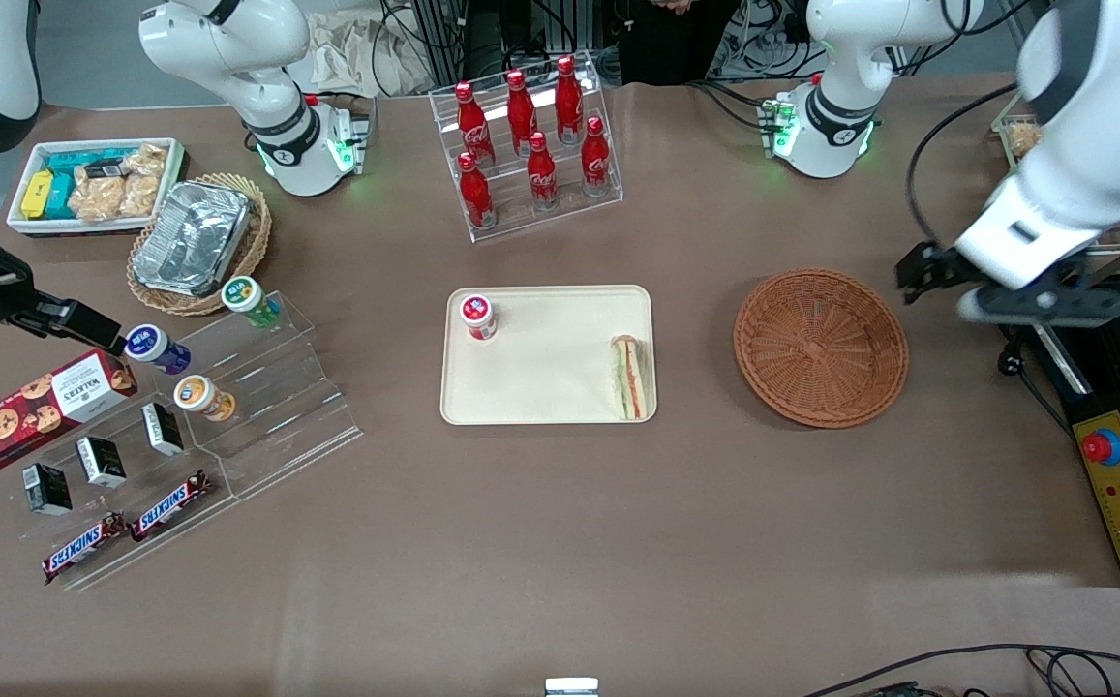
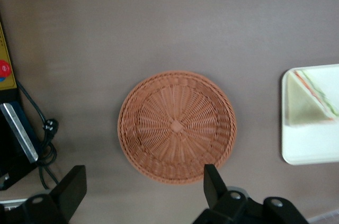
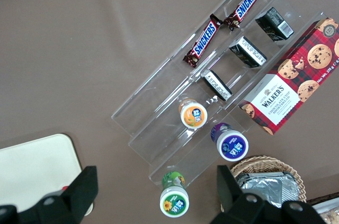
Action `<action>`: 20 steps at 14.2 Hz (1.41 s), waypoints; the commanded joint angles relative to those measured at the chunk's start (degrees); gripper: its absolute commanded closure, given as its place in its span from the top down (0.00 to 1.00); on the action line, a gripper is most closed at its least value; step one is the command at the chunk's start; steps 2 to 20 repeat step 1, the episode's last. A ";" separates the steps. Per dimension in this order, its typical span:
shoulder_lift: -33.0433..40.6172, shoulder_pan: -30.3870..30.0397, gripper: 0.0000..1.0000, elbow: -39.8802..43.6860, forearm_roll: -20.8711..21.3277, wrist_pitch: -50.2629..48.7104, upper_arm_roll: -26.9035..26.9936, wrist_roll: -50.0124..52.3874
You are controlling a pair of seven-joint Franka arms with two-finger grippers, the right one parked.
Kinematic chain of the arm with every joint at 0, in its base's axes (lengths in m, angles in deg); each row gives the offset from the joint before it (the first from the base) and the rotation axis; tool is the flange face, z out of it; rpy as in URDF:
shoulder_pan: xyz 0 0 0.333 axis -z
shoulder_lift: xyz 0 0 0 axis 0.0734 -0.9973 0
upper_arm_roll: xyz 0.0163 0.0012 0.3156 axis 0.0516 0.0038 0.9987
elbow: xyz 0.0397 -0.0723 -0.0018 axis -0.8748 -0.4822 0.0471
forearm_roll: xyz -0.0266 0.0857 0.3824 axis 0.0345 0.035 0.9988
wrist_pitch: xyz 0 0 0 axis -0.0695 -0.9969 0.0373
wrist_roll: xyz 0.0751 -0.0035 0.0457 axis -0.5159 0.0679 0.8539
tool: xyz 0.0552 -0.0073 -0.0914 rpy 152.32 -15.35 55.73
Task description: Place sandwich from basket to tray
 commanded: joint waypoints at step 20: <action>4.63 0.23 0.99 -0.21 -4.22 -4.27 4.83 -5.05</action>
